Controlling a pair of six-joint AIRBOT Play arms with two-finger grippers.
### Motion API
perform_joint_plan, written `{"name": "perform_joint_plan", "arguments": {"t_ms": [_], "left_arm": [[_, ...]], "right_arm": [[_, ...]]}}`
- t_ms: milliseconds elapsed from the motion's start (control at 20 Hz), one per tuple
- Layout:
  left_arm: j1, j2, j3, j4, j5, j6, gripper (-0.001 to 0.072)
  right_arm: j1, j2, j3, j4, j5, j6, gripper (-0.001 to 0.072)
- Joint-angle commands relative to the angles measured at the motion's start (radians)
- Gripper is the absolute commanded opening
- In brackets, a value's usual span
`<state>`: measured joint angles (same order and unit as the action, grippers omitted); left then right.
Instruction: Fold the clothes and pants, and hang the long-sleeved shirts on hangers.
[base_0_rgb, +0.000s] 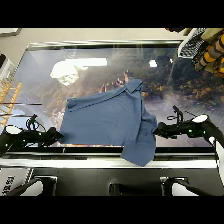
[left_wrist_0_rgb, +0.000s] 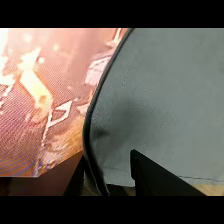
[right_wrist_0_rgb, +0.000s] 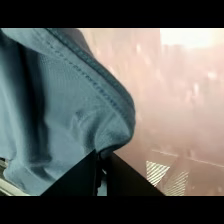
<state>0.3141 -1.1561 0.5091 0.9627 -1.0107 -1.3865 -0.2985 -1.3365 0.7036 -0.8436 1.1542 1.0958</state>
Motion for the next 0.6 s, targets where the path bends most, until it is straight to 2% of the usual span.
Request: {"name": "perform_joint_plan", "arguments": {"t_ms": [0,100,200,250,450,550], "left_arm": [[-0.01,-0.003,-0.001,0.015,-0.025,0.0,0.0339],[-0.01,-0.003,-0.001,0.016,-0.029,0.004,0.0119],[-0.01,-0.003,0.0,0.016,-0.03,0.004,0.0072],[-0.01,-0.002,0.0,0.016,-0.036,0.005,0.0018],[-0.01,0.003,0.065,0.007,-0.116,0.01,0.0017],[-0.01,0.033,0.148,-0.043,-0.188,0.056,0.0016]], "right_arm": [[0.0,0.001,0.001,0.004,0.02,0.0,0.0034],[0.0,0.012,0.001,0.004,0.021,0.0,0.0034],[0.0,0.03,0.001,0.003,0.022,0.0,0.0034],[0.0,0.039,0.001,0.004,0.024,0.0,0.0034],[0.0,0.117,0.006,0.039,0.059,0.004,0.0033],[0.0,0.177,0.03,0.111,0.094,0.004,0.0033]]}}
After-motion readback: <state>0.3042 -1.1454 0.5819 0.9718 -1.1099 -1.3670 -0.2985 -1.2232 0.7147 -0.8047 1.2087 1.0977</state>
